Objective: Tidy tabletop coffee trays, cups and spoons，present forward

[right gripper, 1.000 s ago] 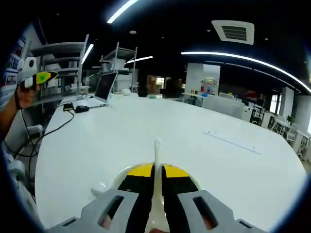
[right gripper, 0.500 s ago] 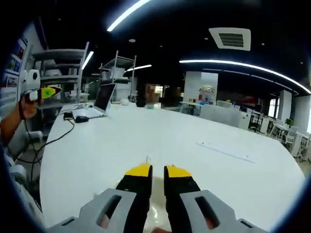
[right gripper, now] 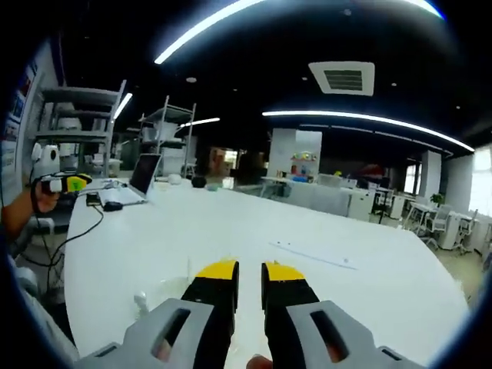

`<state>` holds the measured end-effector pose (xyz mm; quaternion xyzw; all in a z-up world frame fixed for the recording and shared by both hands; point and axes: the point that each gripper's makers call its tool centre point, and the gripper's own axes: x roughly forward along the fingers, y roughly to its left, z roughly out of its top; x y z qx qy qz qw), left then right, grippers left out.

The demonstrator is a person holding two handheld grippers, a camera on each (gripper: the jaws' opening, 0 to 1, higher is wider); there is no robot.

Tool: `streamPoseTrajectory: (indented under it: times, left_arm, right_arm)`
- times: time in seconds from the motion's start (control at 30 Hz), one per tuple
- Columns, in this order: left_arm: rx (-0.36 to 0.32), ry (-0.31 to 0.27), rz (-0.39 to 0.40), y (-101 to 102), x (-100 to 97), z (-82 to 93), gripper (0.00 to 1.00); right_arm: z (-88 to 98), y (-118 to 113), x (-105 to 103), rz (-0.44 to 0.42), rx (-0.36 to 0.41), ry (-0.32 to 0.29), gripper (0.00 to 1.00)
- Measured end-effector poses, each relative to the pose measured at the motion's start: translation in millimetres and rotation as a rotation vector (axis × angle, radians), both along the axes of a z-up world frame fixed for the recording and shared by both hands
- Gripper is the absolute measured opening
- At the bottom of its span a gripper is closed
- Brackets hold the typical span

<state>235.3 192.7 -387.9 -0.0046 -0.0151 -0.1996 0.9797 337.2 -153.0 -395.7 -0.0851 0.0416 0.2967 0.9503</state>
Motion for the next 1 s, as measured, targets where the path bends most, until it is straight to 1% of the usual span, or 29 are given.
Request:
streamPoseTrajectory:
  times: [0.07, 0.23, 0.3, 0.47, 0.57, 0.63, 0.7, 0.83, 0.9, 1.0]
  left_arm:
    - [0.003, 0.003, 0.007, -1.5, 1.3, -2.4, 0.19]
    - [-0.018, 0.007, 0.009, -4.8, 4.0, -2.9, 0.18]
    - [-0.022, 0.011, 0.005, -6.3, 4.7, -3.6, 0.18]
    - [-0.026, 0.013, 0.022, -5.9, 8.2, -8.6, 0.18]
    - [-0.031, 0.001, 0.068, 0.2, 10.7, -10.6, 0.18]
    - [-0.033, -0.016, 0.122, 7.9, 12.8, -10.6, 0.19]
    - [-0.077, -0.026, 0.165, 13.7, 13.5, -9.9, 0.19]
    - [-0.031, -0.052, 0.28, 29.6, 14.0, -14.8, 0.19]
    - [-0.011, -0.068, 0.324, 35.8, 12.5, -17.0, 0.19]
    - [-0.001, -0.07, 0.36, 39.8, 10.9, -20.2, 0.19]
  right_arm:
    - [1.9, -12.4, -3.3, -0.027, 0.01, -0.01, 0.13]
    - [2.0, -42.3, -8.8, -0.087, 0.028, -0.017, 0.13]
    - [-0.9, -57.6, -7.9, -0.119, 0.039, -0.013, 0.13]
    - [-6.9, -80.8, -13.0, -0.164, 0.031, -0.006, 0.15]
    - [-8.1, -97.5, -16.6, -0.188, 0.054, -0.006, 0.15]
    - [-7.0, -109.5, -18.7, -0.205, 0.086, -0.021, 0.15]
    - [-4.4, -122.7, -17.9, -0.243, 0.121, -0.062, 0.15]
    - [-15.4, -141.6, -18.7, -0.292, 0.137, -0.056, 0.15]
    - [-18.8, -147.9, -19.6, -0.307, 0.145, -0.053, 0.16]
    - [-20.4, -158.6, -23.2, -0.337, 0.161, -0.073, 0.16]
